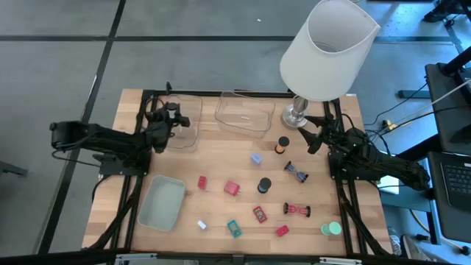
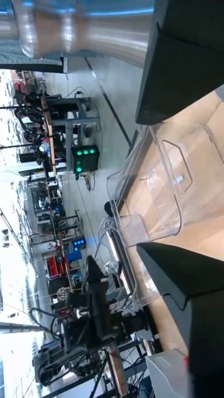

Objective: Pick & Place Office items
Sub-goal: Put the white hourglass into the left transparent bin

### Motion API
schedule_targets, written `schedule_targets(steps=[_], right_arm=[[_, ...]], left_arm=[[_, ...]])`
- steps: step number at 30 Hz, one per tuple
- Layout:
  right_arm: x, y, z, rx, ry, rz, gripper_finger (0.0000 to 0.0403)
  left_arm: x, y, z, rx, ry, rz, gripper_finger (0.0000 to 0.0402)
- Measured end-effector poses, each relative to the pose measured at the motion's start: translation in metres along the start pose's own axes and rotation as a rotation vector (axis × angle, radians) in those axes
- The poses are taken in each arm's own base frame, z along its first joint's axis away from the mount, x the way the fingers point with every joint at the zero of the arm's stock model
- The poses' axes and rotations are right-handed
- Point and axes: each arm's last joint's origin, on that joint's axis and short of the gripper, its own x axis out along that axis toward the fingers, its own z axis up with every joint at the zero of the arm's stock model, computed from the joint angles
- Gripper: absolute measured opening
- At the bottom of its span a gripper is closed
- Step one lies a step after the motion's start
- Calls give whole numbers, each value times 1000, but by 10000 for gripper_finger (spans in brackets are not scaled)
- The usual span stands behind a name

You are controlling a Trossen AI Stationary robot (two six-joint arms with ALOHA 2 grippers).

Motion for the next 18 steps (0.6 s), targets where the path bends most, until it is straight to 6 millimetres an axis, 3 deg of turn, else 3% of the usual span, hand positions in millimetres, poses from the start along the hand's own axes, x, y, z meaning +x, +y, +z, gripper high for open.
schedule_targets(steps=[18], right_arm=[[0, 0, 0, -13, 0, 0, 327]], left_arm=[[32, 1, -16, 15, -19, 31, 212]])
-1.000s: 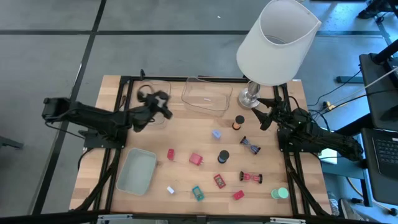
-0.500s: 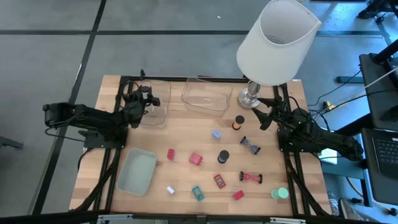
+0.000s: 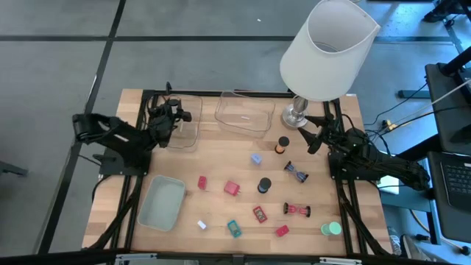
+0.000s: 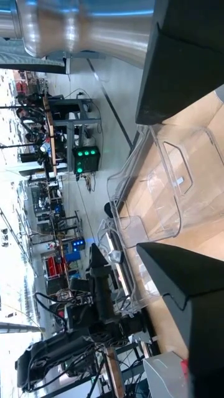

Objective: Pick & Place Office items
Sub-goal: Put the white hourglass into the left transparent bin

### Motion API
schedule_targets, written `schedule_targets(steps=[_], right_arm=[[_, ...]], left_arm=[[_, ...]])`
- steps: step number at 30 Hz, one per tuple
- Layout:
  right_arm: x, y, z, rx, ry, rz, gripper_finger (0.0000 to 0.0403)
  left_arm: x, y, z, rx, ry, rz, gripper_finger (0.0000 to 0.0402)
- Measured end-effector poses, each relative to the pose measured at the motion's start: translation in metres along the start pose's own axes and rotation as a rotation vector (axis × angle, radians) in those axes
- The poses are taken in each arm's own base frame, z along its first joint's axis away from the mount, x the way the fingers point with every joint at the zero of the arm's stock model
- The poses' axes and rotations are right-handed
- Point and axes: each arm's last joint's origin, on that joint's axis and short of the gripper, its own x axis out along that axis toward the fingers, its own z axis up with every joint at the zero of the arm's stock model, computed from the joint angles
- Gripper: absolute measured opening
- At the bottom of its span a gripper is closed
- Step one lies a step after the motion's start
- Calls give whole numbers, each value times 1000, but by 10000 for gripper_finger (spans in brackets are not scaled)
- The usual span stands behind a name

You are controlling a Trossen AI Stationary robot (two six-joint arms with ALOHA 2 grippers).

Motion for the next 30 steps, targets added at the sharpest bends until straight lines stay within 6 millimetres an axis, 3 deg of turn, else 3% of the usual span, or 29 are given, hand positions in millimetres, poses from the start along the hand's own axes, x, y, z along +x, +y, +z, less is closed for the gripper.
schedule_targets(steps=[5, 14, 19, 30], right_arm=[[0, 0, 0, 0, 0, 0, 327], [0, -1, 0, -15, -5, -22, 327], [0, 0, 0, -100, -3, -7, 327], [0, 0, 0, -101, -3, -7, 327]], left_arm=[[2, -5, 0, 38, -42, -88, 212], [8, -3, -16, 31, -2, -32, 212], [9, -4, -13, 7, -22, -54, 213], [9, -4, -10, 18, -46, -54, 221]])
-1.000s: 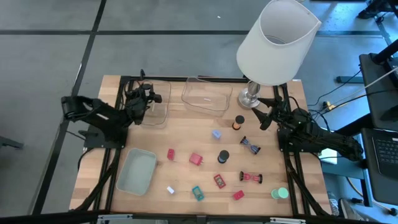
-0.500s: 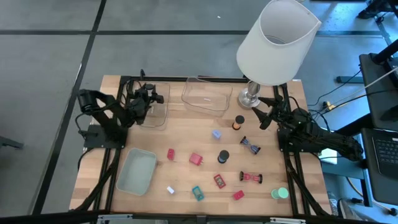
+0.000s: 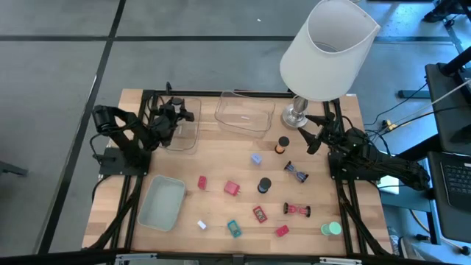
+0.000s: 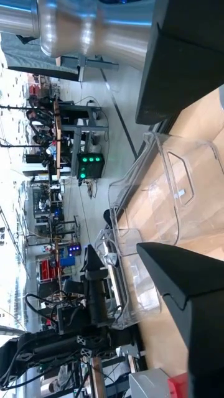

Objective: Pick & Place Office items
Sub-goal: Put the white hourglass into the left transparent bin

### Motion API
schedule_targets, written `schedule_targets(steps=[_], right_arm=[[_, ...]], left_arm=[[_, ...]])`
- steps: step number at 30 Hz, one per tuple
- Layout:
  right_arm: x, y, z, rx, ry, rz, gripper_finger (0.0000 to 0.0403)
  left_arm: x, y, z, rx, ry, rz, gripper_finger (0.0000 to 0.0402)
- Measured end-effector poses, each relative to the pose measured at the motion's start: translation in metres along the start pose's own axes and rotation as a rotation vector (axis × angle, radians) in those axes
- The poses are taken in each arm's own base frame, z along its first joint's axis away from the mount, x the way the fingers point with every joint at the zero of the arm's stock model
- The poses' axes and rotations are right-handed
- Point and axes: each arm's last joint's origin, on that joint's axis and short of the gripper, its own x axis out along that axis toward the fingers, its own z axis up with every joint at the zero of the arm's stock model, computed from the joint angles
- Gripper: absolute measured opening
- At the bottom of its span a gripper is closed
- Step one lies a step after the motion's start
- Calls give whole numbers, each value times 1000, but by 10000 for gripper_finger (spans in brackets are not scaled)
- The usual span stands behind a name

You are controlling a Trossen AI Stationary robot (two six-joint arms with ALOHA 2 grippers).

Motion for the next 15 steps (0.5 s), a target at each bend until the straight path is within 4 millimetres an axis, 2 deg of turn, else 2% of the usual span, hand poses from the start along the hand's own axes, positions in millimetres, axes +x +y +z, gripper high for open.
schedule_targets(steps=[15], right_arm=[[0, 0, 0, -2, 0, 0, 327]], left_arm=[[2, 3, 0, 1, -2, 48, 223]])
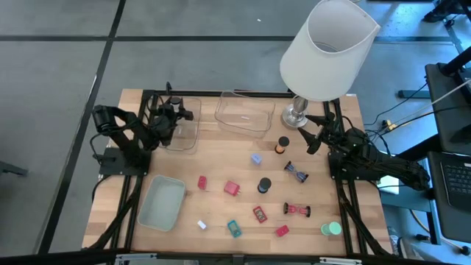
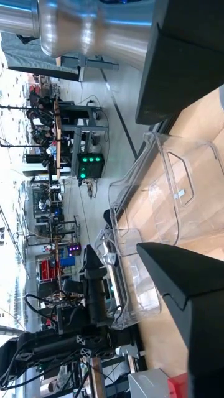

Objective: Pick & Place Office items
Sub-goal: Put the white hourglass into the left transparent bin

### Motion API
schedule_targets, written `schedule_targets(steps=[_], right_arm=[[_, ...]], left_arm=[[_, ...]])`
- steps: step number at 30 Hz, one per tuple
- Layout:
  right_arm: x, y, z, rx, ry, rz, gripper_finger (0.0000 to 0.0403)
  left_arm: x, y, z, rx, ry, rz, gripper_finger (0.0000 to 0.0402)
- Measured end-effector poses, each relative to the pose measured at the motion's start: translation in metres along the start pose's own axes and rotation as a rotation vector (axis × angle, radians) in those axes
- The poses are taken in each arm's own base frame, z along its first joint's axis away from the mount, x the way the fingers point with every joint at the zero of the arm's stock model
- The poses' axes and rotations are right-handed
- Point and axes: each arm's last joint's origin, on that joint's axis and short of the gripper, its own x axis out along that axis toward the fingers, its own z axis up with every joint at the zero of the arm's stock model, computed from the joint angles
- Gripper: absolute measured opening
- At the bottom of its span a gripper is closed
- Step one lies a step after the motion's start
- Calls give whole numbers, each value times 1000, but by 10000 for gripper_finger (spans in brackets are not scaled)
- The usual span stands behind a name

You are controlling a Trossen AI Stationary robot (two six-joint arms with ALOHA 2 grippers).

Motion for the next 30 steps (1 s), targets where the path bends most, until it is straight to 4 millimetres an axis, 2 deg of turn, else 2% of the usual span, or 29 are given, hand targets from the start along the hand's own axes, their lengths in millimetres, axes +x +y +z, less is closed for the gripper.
schedule_targets(steps=[30], right_arm=[[0, 0, 0, 1, 0, 0, 327]], left_arm=[[13, 9, -6, 20, 50, -59, 223]])
